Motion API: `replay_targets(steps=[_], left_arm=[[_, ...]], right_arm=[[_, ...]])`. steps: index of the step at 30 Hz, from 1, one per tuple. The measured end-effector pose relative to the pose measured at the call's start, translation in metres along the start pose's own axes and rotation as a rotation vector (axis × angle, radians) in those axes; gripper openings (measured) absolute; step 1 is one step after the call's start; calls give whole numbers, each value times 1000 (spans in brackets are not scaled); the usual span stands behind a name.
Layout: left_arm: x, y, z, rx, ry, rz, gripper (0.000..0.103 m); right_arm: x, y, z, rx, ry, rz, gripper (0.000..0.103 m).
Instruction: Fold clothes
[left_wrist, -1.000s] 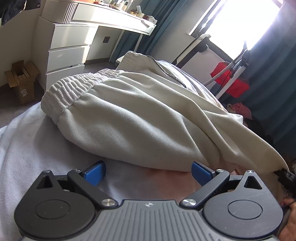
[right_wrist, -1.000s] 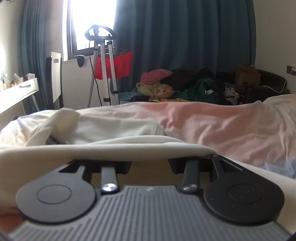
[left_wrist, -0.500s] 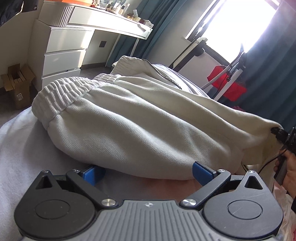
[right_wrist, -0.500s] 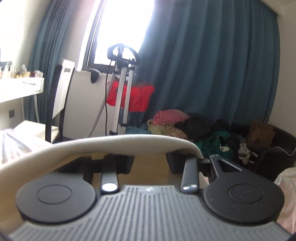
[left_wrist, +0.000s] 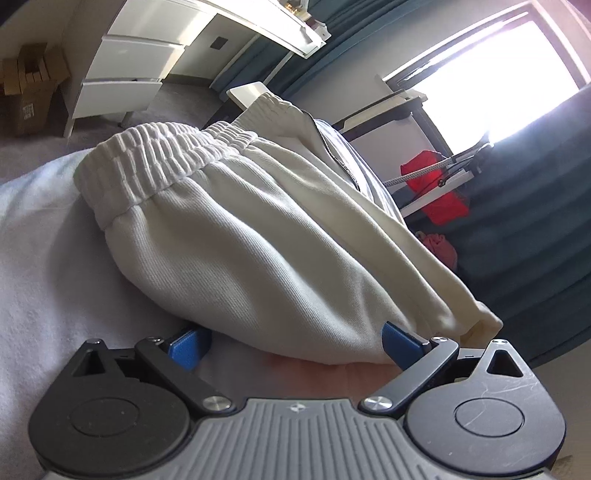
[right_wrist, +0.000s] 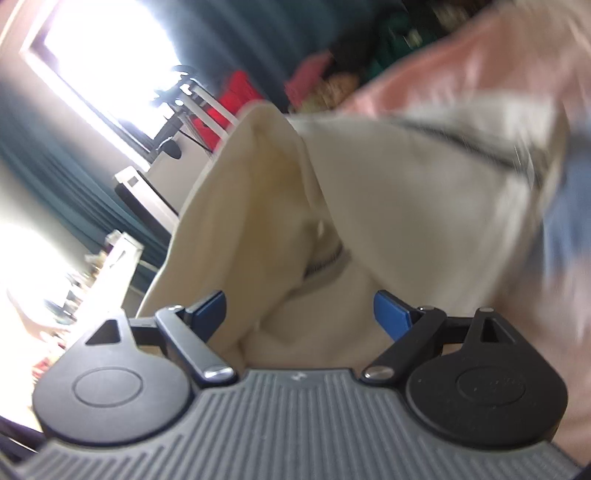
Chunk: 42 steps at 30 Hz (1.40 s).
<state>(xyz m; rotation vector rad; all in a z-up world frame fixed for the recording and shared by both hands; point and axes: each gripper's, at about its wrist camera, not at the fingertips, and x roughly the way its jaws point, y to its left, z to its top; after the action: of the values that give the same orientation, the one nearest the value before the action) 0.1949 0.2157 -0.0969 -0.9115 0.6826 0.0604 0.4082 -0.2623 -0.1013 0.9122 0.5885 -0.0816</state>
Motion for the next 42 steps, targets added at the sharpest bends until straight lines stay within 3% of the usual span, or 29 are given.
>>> replay_targets(steps=[4,7,9,11,13,14,16,19,24,28,33,39,42], left_arm=[[8,14,10,-81,-18,-25,98],[13,18,19,-90,-56,-17,92],[16,22,26,-97,-78,-9,83],[19,27,33,-114,-88,-2,71],[20,35,42,-147,-91,6,47],[21,39,46,-164,-92,10,42],[18,42,52,-173,-105,8,29],[11,42,61,-175,-129,0,18],[-27,29,72,-152,-240,-56,13],[-60,34,87,-185,-292,-110,12],[-79,50,98,-239,-275,-175,11],[-95,52,98,-245,-231,-286,10],[-97,40,87,-200,-183,-275,11]], right_arm=[[21,-35,-21,189,72,-7,88],[28,-40,-26,228,0,6,87],[37,-39,-22,222,-47,-36,67],[46,-39,-17,224,-91,-87,23],[49,-43,-11,224,-125,-113,16],[47,-44,-9,230,-137,-111,14],[35,-35,-3,175,-170,-121,12],[1,-19,14,104,-210,-67,9],[-85,-8,53,39,-317,-44,9],[-158,-16,97,-26,-390,-95,8],[-250,-44,142,-54,-517,-203,8],[-347,-83,177,-37,-686,-266,8],[-368,-98,182,-72,-688,-321,8]])
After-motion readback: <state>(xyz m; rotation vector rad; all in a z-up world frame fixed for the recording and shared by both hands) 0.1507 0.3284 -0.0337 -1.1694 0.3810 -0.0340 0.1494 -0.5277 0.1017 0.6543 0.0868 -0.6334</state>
